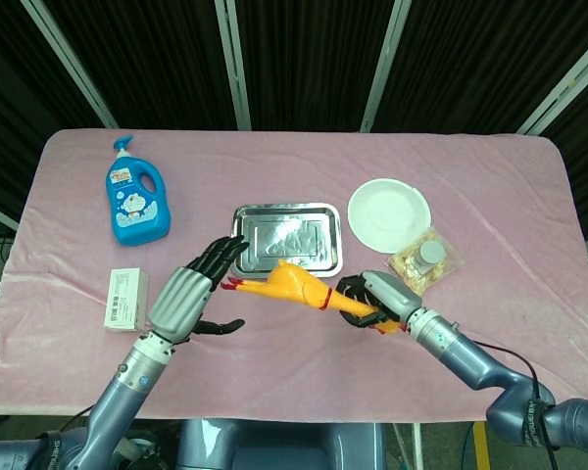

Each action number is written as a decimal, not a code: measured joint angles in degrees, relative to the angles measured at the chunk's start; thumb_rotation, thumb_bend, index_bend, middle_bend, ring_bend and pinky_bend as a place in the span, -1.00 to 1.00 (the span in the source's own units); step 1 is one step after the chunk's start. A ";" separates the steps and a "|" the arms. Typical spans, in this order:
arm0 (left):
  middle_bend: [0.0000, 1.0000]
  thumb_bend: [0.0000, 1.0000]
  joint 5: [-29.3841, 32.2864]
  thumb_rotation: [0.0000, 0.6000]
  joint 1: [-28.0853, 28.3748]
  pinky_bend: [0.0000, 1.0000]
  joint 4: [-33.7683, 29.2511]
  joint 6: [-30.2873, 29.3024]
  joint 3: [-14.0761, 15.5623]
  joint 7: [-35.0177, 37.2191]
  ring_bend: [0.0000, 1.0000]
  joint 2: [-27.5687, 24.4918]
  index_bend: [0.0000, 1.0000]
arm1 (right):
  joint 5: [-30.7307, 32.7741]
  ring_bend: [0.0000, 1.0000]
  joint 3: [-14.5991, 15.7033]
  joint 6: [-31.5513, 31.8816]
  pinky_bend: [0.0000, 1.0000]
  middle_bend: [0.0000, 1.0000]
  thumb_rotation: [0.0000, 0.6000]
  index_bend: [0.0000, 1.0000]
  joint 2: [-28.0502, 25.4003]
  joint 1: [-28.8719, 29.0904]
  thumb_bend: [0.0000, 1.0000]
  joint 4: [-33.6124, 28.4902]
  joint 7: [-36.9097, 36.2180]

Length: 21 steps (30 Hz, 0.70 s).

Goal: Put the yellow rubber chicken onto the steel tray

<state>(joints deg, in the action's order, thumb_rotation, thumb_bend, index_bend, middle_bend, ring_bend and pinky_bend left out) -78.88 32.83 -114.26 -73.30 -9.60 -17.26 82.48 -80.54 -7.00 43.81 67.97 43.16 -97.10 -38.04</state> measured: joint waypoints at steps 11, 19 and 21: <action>-0.88 -1.00 -6.53 0.93 -6.08 -0.43 0.42 -5.93 2.98 5.98 -0.94 -9.95 -0.98 | 4.01 0.52 -3.57 -4.86 0.75 0.45 1.00 1.00 4.96 3.76 0.41 10.10 -3.57; -0.87 -1.00 -5.99 0.92 -10.10 -0.43 4.24 -7.89 4.75 11.19 -0.94 -13.59 -0.97 | 9.42 0.52 -6.39 -11.81 0.75 0.45 1.00 1.00 11.54 10.24 0.41 17.89 0.39; -0.87 -1.00 -5.46 0.92 -10.69 -0.43 5.20 -7.84 4.99 12.41 -0.94 -13.97 -0.97 | 11.57 0.52 -6.97 -13.38 0.75 0.45 1.00 0.99 13.76 11.89 0.41 20.56 2.25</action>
<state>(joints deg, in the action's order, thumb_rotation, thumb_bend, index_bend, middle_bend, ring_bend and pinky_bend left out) -84.34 22.14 -109.06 -81.14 -4.61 -4.85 68.52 -68.97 -13.97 30.42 81.72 55.05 -76.54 -35.80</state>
